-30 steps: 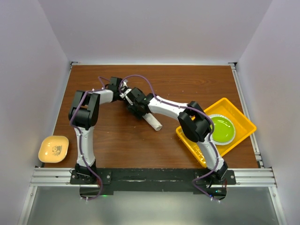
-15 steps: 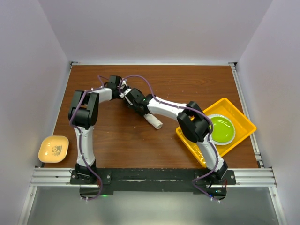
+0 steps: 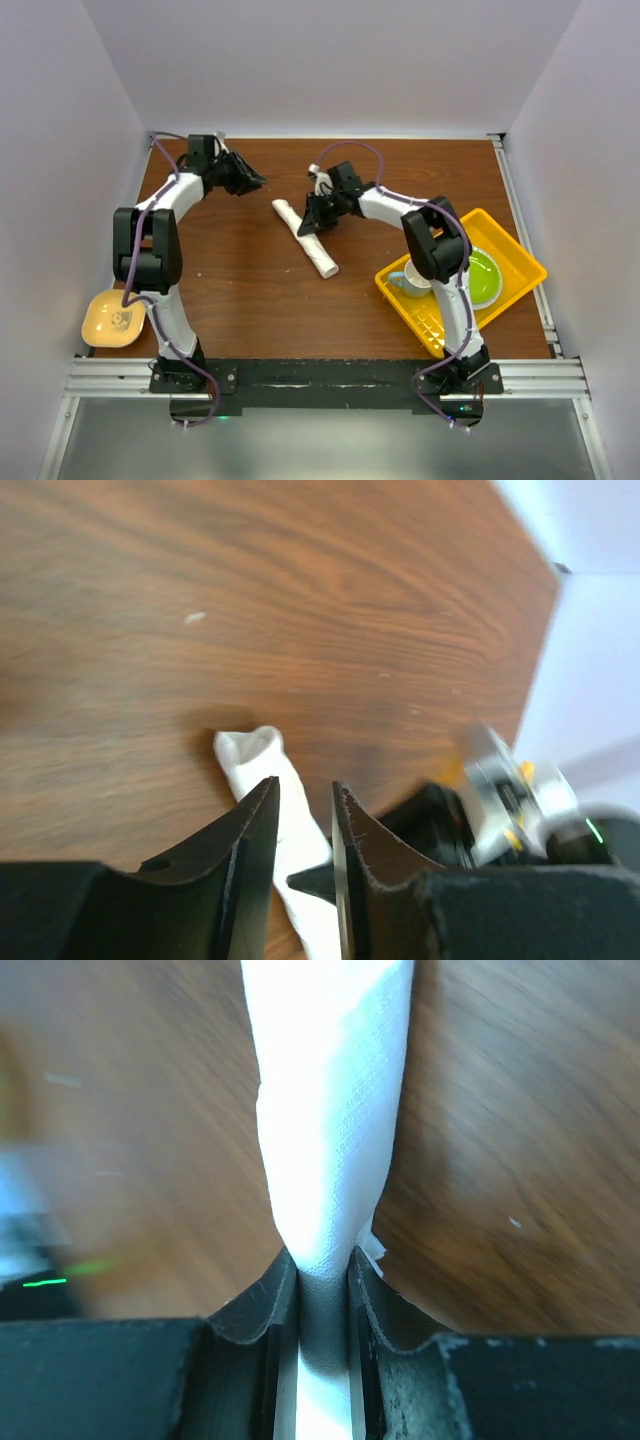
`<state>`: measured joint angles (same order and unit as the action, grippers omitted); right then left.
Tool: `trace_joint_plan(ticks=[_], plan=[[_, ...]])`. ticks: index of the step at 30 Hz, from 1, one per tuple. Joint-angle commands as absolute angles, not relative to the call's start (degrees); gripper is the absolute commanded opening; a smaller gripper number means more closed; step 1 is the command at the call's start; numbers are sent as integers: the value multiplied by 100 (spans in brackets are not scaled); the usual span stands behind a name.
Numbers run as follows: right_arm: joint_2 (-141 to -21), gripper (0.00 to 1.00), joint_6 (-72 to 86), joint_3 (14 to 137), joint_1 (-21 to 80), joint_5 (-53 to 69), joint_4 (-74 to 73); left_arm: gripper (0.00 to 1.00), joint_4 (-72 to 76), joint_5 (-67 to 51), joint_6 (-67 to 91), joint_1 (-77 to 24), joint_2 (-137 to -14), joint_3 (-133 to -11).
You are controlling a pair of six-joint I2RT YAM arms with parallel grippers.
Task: Fold the napkin, place the utensils inside, and roll it up
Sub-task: Roll the napkin with the utensil
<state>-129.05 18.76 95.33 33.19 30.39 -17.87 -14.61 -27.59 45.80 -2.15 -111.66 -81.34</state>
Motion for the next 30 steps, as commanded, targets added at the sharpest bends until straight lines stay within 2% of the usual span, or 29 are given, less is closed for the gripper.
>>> trace_joint_plan(ticks=[1, 2, 9, 13, 17, 22, 26, 30], plan=[[-13077, 4, 4425, 8615, 2839, 5359, 146, 31, -468, -3443, 4754, -535, -10846, -7613], [-13148, 4, 4551, 8578, 2795, 5474, 541, 30, -257, -3550, 4842, -614, -10846, -7490], [-13465, 6, 4579, 8482, 2409, 5660, 562, 18, 2402, -4086, 6202, -1177, -11293, -6681], [-13535, 6, 4282, 8498, 2312, 5599, 370, 15, 3339, -4131, 6662, -1388, -11776, -6653], [-13553, 7, 3982, 8508, 2285, 5485, 18, 11, 3226, -4026, 6575, -1441, -12058, -6628], [-13526, 13, 3526, 8630, 2285, 5326, -517, 9, 2268, -3806, 5846, -1433, -12260, -6618], [-13544, 22, 2656, 9183, 2276, 4958, -1641, 8, 1733, -3674, 5345, -1433, -12436, -6679], [-13439, 36, 2022, 9763, 2285, 4607, -2468, 7, 1600, -3674, 5195, -1433, -12585, -6741]])
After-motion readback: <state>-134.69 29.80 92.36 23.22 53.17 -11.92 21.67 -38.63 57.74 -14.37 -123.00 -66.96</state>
